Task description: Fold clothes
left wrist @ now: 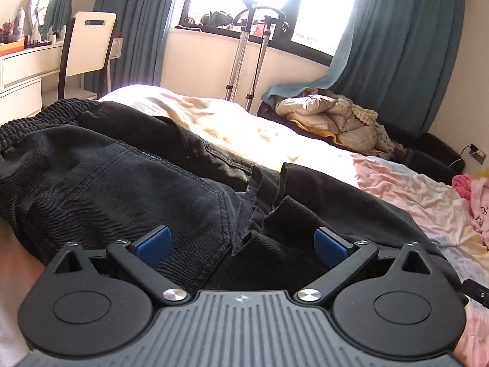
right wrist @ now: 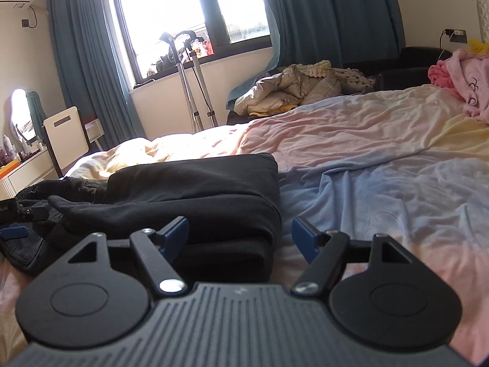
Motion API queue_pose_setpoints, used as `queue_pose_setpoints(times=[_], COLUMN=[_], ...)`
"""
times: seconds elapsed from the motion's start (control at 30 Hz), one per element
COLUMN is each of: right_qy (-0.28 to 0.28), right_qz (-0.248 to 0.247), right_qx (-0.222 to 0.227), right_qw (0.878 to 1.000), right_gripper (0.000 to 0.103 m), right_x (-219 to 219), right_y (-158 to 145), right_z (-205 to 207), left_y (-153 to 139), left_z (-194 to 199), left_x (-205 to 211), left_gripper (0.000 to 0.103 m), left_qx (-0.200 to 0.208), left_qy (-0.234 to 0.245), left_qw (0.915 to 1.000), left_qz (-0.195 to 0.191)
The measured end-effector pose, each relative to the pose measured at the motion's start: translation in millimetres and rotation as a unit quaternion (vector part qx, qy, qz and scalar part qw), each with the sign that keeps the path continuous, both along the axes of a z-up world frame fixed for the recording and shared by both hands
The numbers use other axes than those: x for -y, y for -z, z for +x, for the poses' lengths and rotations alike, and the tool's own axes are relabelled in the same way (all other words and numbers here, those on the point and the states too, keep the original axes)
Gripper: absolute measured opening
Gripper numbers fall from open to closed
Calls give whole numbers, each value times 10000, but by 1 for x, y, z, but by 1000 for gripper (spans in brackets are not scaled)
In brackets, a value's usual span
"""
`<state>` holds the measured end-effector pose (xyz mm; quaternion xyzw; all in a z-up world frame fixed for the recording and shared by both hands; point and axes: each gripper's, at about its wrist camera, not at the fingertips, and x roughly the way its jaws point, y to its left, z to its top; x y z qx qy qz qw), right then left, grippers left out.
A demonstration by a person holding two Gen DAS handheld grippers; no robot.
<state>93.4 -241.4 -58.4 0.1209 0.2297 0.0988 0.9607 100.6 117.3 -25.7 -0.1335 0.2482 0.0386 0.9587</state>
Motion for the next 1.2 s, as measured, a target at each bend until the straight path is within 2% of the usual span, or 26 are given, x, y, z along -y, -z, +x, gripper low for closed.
queue_pose_setpoints(times=[0.1,0.17,0.23,0.3,0.37,0.47,0.63,0.73,0.83,0.97,1.07,1.2], right_qy=[101,162,192,181,139,104,78,65,48,11,-6,1], right_qz=[81,104,131,175,220,240,254,245,230,294,276,284], right_qx=[-59,-105,-142,-156,-148,-212,-257,-268,-283,-323,-327,-354], right_qw=[9999,9998,9996,9996,9996,9994,9993,9993,9993,9990,9991,9990], right_gripper=[76,76,76,76,77,77,78,79,79,80,81,82], right_x=[3,4,4,4,3,1,-1,-2,-3,-4,-5,-6], right_y=[3,5,7,7,8,9,10,11,11,12,13,14], right_z=[4,5,7,8,9,11,13,13,13,15,18,22], left_y=[-11,-13,-9,-2,4,11,8,-4,-15,6,31,43], left_z=[-11,-11,-5,4,10,18,24,20,14,33,47,65], left_x=[-5,-8,-11,-12,-12,-14,-14,-10,-8,-1,-3,-12], left_gripper=[101,101,100,98,97,91,88,79,79,80,80,82], left_qx=[509,661,645,546,496,412,321,392,604,-138,-624,-572], left_qy=[-20,154,407,704,778,851,913,875,1011,1122,883,832], left_qw=[9978,9939,9878,9782,9724,9658,9623,9692,9655,9577,9504,9335], left_qz=[-436,-868,-1357,-1875,-2143,-2415,-2542,-2269,-2320,-2646,-2917,-3440])
